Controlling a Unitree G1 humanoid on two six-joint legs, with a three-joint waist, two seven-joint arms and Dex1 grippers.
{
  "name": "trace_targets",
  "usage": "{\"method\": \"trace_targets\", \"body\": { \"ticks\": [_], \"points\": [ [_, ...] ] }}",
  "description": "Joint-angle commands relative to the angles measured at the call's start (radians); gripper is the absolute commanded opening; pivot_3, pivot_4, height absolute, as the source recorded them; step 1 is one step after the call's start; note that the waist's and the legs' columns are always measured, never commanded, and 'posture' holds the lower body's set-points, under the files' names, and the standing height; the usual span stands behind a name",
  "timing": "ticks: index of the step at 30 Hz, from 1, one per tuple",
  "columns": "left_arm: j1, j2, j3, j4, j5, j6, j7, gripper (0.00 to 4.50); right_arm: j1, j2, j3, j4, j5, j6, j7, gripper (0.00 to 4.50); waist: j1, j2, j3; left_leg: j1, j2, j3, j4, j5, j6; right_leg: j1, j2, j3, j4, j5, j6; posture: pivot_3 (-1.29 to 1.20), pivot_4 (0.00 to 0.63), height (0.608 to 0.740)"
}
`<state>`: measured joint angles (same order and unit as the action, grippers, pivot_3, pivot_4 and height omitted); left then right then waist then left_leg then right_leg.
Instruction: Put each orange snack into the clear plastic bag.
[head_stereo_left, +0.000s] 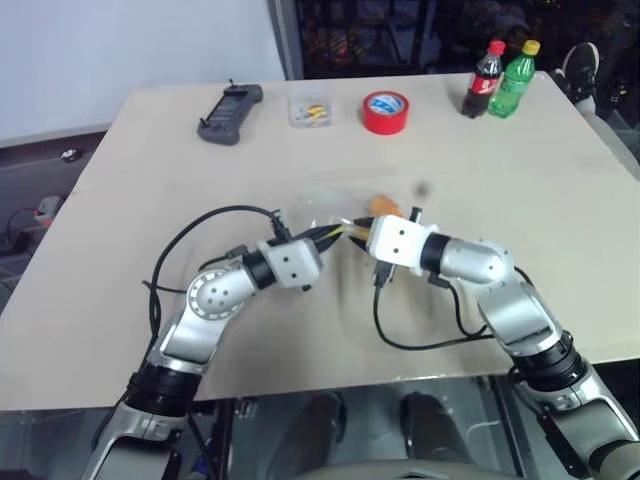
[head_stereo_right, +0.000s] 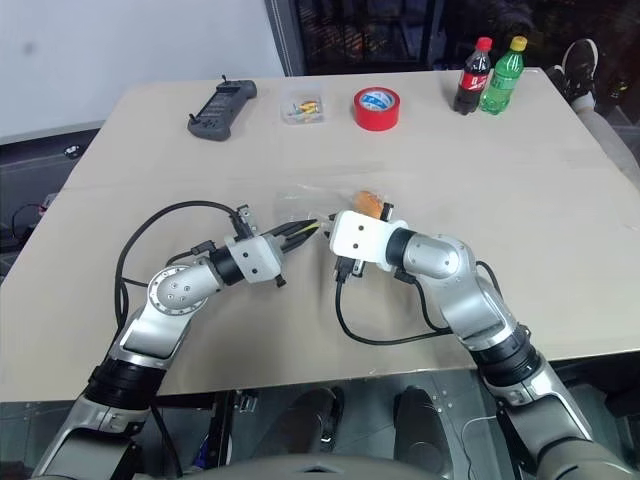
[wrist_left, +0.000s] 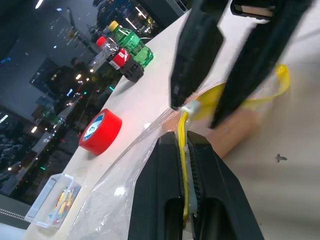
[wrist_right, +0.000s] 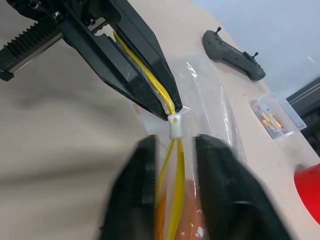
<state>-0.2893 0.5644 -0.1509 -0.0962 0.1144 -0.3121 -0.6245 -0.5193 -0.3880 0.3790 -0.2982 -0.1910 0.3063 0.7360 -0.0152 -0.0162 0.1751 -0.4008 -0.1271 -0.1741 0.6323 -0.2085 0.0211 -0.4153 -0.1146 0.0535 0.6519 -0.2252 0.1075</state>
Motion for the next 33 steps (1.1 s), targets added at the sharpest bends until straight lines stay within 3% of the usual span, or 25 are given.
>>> {"method": "trace_targets", "body": {
  "ticks": [1, 16, 18, 19, 33],
  "points": [
    [0.003, 0.003, 0.016, -0.025, -0.002, -0.015, 0.009, 0.00, -0.025, 0.006, -0.015, -0.053, 0.007, -0.005, -0.007, 1.09, 0.000, 0.000, 0.000, 0.000, 0.000, 0.000, 0.000, 0.000, 0.000, 0.000, 0.000, 0.000, 0.000, 0.000, 0.000, 0.00, 0.150, 0.740],
    [0.013, 0.003, 0.019, -0.033, 0.003, -0.013, 0.014, 0.00, -0.027, -0.005, -0.008, -0.048, 0.024, -0.021, 0.023, 1.09, 0.000, 0.000, 0.000, 0.000, 0.000, 0.000, -0.001, 0.000, 0.000, 0.000, 0.000, 0.000, -0.001, 0.000, 0.000, 0.00, 0.150, 0.740],
    [0.014, 0.002, 0.019, -0.035, 0.004, -0.013, 0.015, 0.00, -0.027, -0.005, -0.007, -0.045, 0.024, -0.021, 0.026, 0.56, 0.000, 0.000, 0.000, 0.000, 0.000, 0.000, -0.001, 0.000, 0.000, 0.000, 0.000, 0.000, -0.001, 0.000, 0.000, 0.00, 0.150, 0.740],
    [0.015, 0.002, 0.019, -0.035, 0.004, -0.013, 0.015, 0.00, -0.028, -0.005, -0.006, -0.043, 0.023, -0.024, 0.027, 0.09, 0.000, 0.000, 0.000, 0.000, 0.000, 0.000, -0.001, 0.000, 0.000, 0.000, 0.000, 0.000, -0.001, 0.000, 0.000, 0.00, 0.150, 0.740],
    [0.018, 0.001, 0.017, -0.037, 0.003, -0.020, 0.018, 0.00, -0.041, 0.006, 0.003, -0.034, 0.029, -0.008, 0.050, 0.09, 0.000, 0.000, 0.000, 0.000, 0.000, 0.000, -0.001, 0.000, 0.000, 0.000, 0.000, 0.000, -0.001, 0.000, 0.000, 0.00, 0.150, 0.740]
  ]
}}
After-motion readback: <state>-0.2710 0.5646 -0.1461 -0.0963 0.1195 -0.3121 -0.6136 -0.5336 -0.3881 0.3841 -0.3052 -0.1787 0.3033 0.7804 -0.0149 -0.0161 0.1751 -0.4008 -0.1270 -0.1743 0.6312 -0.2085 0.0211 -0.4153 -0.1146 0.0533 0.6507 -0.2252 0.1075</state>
